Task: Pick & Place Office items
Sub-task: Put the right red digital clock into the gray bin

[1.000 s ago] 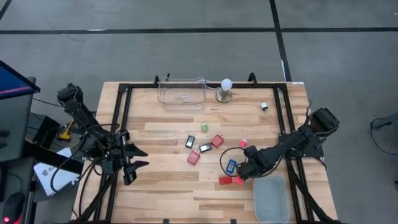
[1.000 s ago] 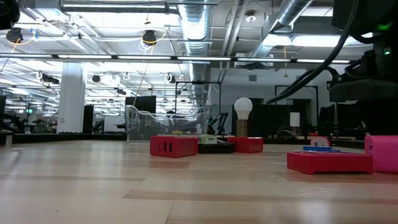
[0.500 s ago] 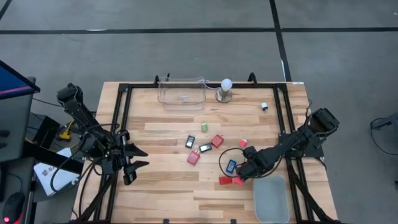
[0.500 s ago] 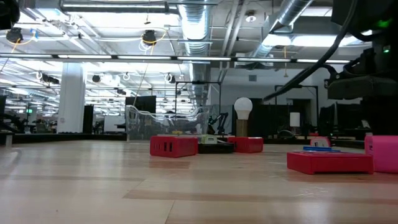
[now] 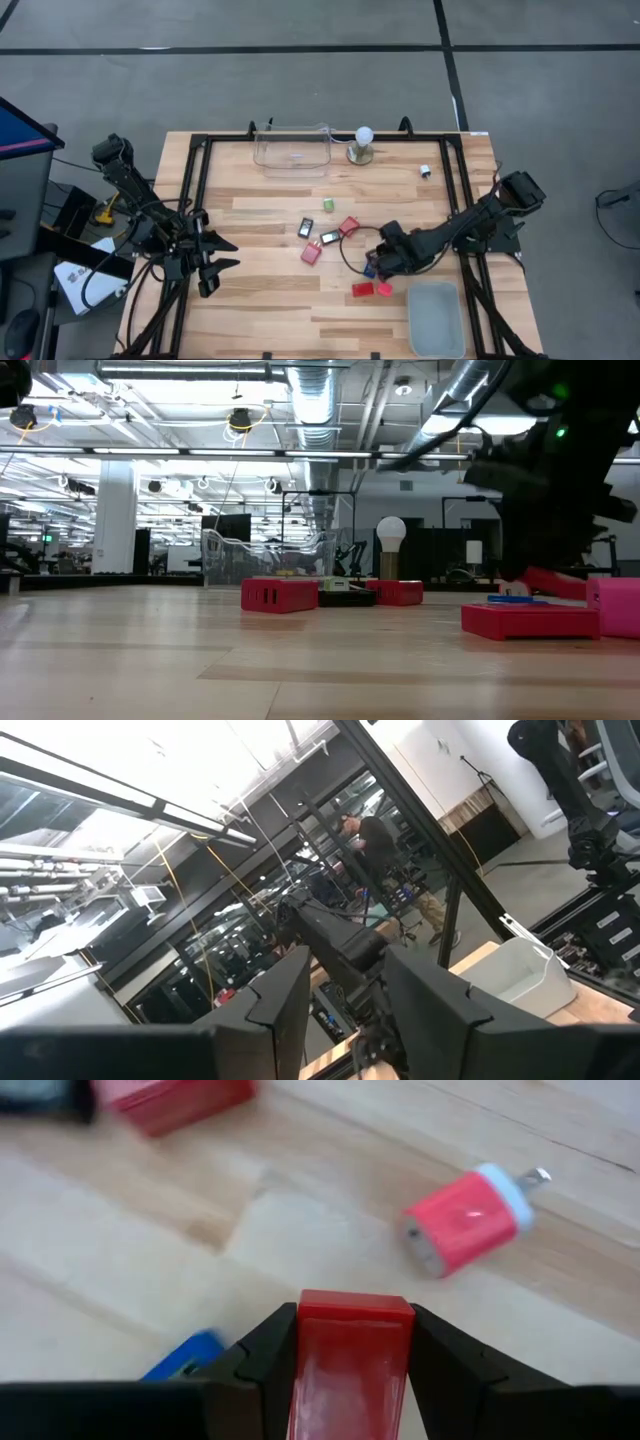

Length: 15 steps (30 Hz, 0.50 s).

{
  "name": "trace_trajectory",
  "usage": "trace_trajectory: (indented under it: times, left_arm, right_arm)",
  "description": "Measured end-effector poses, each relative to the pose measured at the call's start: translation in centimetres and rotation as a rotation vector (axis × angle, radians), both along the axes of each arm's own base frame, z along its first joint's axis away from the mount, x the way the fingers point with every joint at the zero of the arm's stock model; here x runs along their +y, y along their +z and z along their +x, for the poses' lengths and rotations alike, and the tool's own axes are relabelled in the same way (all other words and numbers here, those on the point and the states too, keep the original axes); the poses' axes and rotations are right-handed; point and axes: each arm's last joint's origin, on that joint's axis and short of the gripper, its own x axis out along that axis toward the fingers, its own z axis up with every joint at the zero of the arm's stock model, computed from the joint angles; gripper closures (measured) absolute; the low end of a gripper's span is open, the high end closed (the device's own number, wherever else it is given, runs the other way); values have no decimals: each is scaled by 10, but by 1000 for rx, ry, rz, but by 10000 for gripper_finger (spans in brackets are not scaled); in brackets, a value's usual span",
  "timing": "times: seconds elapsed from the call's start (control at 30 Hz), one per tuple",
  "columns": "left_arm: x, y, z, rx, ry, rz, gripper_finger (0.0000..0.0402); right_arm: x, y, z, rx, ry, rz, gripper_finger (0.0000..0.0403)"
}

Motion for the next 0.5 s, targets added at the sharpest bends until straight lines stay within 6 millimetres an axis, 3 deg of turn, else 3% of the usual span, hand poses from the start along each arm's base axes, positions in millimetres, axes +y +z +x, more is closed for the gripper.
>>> trace_trajectory:
  times: [0.2, 0.5]
  left_arm:
    - [0, 0, 0, 0, 0, -1, 272]
    - [0, 0, 0, 0, 0, 0, 272]
  right_arm:
    - [-22, 31, 13, -75, 50, -70, 243]
    - [-20, 97, 30, -305, 218, -154, 251]
